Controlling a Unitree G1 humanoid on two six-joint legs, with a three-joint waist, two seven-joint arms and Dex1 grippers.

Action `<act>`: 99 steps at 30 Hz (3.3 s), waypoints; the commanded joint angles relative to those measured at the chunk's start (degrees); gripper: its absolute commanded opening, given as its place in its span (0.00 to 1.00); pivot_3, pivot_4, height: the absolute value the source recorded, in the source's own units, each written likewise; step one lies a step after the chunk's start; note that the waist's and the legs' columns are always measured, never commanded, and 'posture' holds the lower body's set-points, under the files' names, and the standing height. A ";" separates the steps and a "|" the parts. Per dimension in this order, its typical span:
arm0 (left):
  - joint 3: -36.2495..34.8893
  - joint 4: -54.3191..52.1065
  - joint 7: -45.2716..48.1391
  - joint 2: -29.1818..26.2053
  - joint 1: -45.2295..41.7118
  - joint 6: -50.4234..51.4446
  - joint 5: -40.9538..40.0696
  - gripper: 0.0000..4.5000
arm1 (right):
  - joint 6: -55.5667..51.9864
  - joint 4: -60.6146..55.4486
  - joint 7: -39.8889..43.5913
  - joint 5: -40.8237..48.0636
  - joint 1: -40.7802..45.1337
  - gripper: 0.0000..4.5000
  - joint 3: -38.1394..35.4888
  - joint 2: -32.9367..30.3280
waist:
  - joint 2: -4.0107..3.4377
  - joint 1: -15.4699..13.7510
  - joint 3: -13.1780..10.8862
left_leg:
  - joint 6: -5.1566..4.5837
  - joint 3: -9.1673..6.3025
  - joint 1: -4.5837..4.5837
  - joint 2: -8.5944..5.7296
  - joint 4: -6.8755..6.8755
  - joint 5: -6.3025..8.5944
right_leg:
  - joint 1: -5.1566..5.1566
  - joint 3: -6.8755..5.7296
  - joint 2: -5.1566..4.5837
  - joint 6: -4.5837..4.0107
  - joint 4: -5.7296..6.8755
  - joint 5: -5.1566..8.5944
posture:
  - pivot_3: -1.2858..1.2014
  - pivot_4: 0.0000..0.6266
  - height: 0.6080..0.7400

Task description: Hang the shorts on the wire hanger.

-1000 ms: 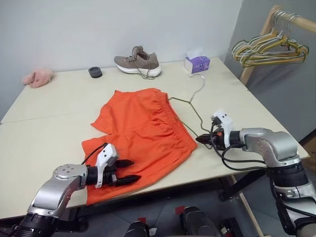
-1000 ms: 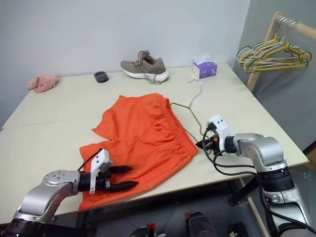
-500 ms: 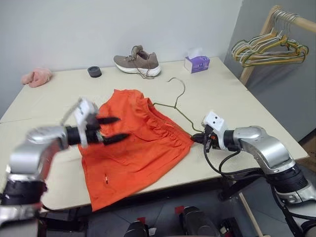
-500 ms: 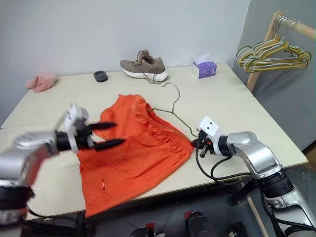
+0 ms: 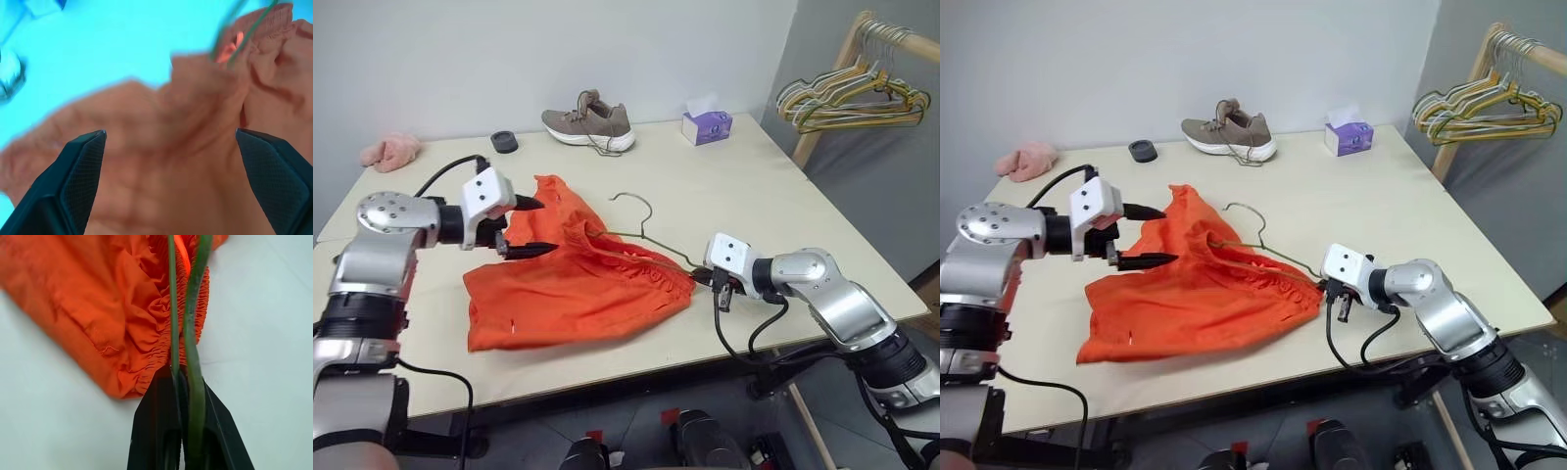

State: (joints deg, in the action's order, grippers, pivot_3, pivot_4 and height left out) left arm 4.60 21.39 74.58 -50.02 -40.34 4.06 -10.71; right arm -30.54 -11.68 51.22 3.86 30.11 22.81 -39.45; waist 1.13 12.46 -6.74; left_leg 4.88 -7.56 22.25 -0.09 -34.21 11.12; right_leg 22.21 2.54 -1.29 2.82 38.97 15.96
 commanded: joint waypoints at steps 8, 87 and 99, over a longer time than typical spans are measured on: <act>3.20 -0.65 5.52 1.23 1.37 -2.98 2.10 0.99 | 2.23 -2.92 1.61 -2.39 2.15 0.00 -0.92 0.15 | 0.00 1.20 0.00 | 0.00 -0.01 -0.02 0.02 -0.01 0.00 | 0.01 0.01 0.02 0.00 0.04 0.00 | 0.43 0.06 1.00; -10.20 -5.25 -0.64 1.96 9.61 22.77 -12.17 0.00 | -20.78 -2.62 -18.26 9.10 -5.04 0.99 -13.11 25.42 | 0.14 1.97 0.19 | -0.03 -0.15 0.08 -0.04 -0.72 -0.03 | -0.04 0.01 0.00 0.17 0.55 -0.18 | 0.43 0.05 1.00; -10.20 -6.56 -0.88 2.30 10.10 23.37 -12.46 0.00 | -13.17 11.10 -20.33 6.98 -1.66 0.99 -7.42 32.14 | 0.14 2.03 0.21 | -0.03 -0.16 0.06 -0.04 -0.71 -0.03 | -0.02 0.01 0.01 0.14 0.56 -0.20 | 0.43 0.04 1.00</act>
State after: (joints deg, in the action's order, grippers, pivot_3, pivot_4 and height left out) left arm -3.83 16.98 73.80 -47.05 -29.97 27.42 -21.91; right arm -45.56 -0.67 31.10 11.30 26.91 15.03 -7.72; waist 1.27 14.49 -6.53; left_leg 4.85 -7.72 22.32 -0.13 -34.92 11.08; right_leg 22.19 2.55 -1.28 2.96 39.53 15.76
